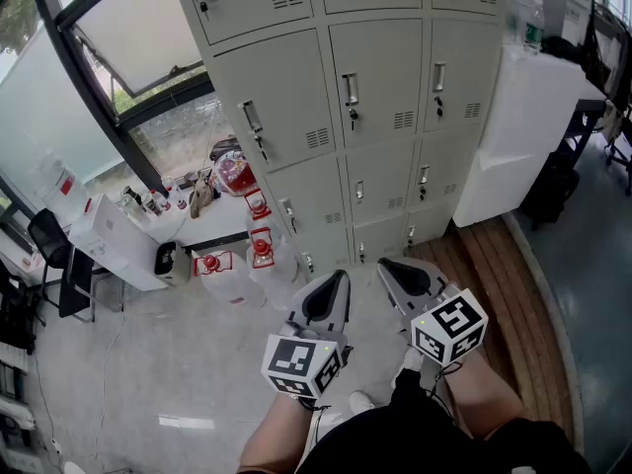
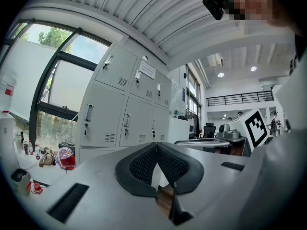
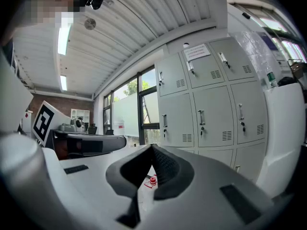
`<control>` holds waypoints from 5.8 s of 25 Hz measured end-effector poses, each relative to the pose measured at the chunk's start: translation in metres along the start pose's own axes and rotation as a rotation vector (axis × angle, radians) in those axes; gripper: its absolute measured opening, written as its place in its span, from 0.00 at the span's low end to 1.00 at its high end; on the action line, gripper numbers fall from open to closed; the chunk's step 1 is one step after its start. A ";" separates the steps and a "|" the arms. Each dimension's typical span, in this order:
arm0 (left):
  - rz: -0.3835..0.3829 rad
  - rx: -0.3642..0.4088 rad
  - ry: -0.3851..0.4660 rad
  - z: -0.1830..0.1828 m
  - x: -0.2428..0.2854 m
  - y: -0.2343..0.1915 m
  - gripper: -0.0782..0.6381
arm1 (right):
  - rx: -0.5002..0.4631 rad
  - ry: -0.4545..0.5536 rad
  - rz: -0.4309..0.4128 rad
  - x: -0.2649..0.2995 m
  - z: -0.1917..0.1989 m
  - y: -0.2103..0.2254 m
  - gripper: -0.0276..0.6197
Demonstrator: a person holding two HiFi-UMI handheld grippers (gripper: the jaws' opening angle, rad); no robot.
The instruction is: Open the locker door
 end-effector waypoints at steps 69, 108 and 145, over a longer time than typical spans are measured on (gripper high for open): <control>-0.036 0.006 -0.024 -0.009 0.172 -0.143 0.13 | -0.008 0.010 -0.044 0.194 -0.062 0.144 0.13; -0.106 0.039 -0.035 -0.019 0.293 -0.189 0.13 | -0.086 0.024 0.012 0.327 -0.117 0.283 0.29; 0.179 0.052 -0.031 -0.027 0.296 -0.259 0.13 | -0.047 -0.011 0.266 0.360 -0.113 0.285 0.32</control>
Point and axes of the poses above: the fingertips, and each gripper's own axes: x forward along the fingers, y to its right, z out of its underside, the point moved 6 cm from there along -x, backward along the fingers, and after that the axes turned 7 degrees about x, right-handed, at the moved point
